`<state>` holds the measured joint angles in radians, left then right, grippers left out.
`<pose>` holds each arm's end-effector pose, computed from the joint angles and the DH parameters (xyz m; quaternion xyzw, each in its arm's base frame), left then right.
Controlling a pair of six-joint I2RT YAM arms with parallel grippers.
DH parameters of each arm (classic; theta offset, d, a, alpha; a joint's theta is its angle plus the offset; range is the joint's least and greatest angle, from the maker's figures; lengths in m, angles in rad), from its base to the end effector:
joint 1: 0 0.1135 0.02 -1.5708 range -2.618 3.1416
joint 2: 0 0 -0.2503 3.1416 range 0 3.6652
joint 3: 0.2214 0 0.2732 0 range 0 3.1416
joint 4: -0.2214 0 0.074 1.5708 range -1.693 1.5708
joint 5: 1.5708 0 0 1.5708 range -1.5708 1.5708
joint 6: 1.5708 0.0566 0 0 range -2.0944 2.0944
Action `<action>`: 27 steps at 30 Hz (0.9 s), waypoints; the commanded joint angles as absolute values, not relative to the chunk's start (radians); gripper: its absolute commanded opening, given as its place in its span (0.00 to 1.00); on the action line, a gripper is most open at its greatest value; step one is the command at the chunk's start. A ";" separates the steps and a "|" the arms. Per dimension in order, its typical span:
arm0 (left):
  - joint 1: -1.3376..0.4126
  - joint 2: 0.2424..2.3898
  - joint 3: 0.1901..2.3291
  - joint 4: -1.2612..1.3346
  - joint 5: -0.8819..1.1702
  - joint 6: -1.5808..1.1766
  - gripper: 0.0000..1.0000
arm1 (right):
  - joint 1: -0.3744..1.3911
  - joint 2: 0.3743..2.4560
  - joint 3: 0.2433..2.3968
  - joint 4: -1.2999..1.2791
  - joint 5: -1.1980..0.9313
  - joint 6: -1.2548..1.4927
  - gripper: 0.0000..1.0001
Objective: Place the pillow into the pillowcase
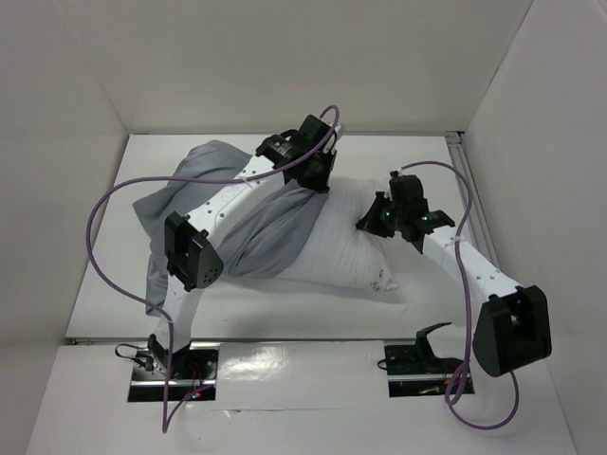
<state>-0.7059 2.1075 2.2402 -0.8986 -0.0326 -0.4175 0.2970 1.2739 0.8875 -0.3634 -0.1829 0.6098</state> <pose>0.3804 -0.3219 0.3328 0.1259 0.9114 -0.1959 0.3394 0.2945 0.1009 0.2196 0.1062 0.9076 0.2493 0.3206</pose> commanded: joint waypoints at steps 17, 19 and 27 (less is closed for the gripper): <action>-0.836 1.228 1.320 -0.827 -0.569 -0.564 0.79 | 0.250 1.146 1.008 -0.531 -0.083 0.637 1.00; -0.859 1.140 1.133 -0.738 -0.558 -0.615 0.82 | 0.250 1.134 1.017 -0.569 -0.074 0.612 1.00; -0.896 1.175 0.833 -0.470 -0.704 -0.732 0.84 | 0.250 1.062 0.983 -0.647 -0.064 0.584 1.00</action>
